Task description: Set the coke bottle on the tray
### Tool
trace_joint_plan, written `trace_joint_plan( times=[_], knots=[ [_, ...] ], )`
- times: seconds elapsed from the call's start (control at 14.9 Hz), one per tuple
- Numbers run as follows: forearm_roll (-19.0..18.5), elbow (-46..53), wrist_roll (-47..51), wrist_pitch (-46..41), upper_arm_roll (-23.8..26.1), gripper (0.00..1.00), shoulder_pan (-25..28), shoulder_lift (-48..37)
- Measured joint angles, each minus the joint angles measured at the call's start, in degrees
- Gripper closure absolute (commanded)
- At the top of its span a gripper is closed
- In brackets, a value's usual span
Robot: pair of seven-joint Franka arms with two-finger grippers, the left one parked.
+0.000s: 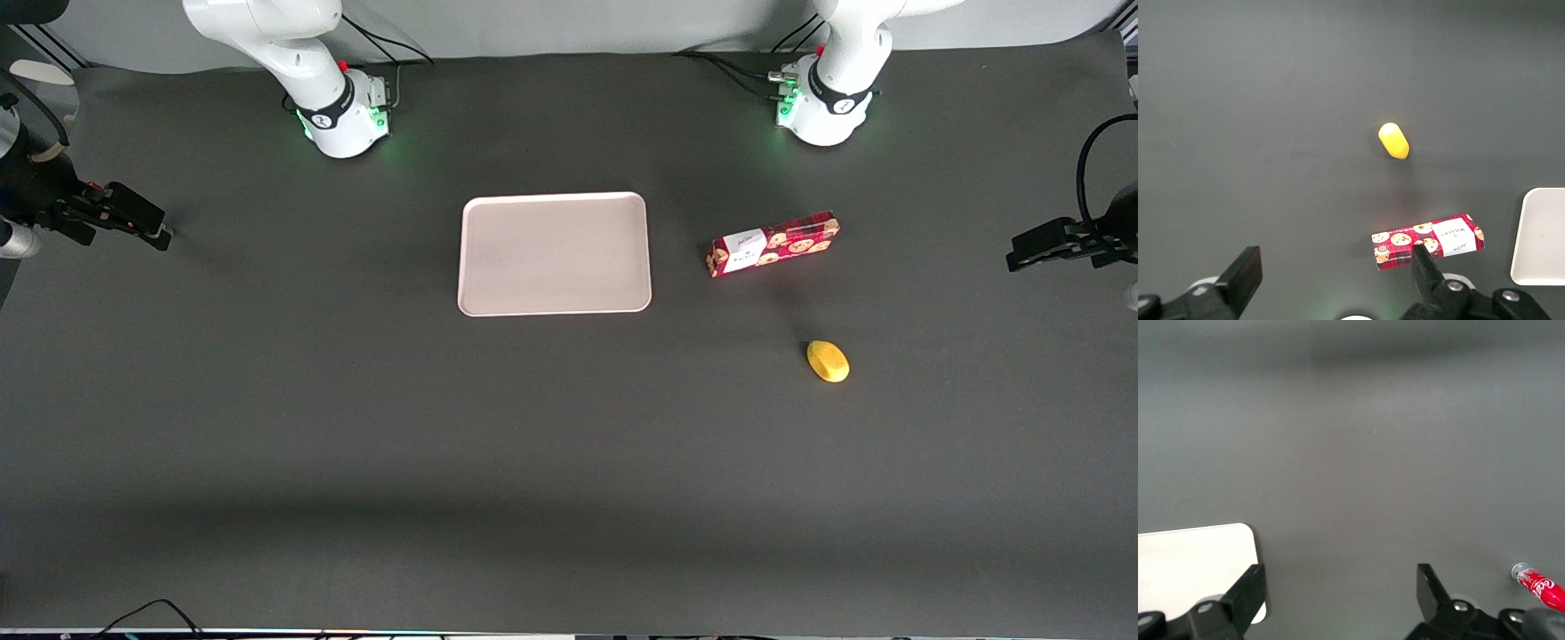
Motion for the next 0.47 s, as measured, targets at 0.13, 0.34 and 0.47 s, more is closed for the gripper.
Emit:
trace_joint_plan(
  times=[0.13, 0.34, 0.47],
  knots=[
    [0.2, 0.3, 0.1, -0.4, 0.0, 0.0, 0.0, 0.1],
    [0.3, 0.4, 0.5, -0.5, 0.0, 0.0, 0.0, 0.1],
    [0.3, 0.5, 0.6, -0.5, 0.0, 0.0, -0.1, 0.1]
  ],
)
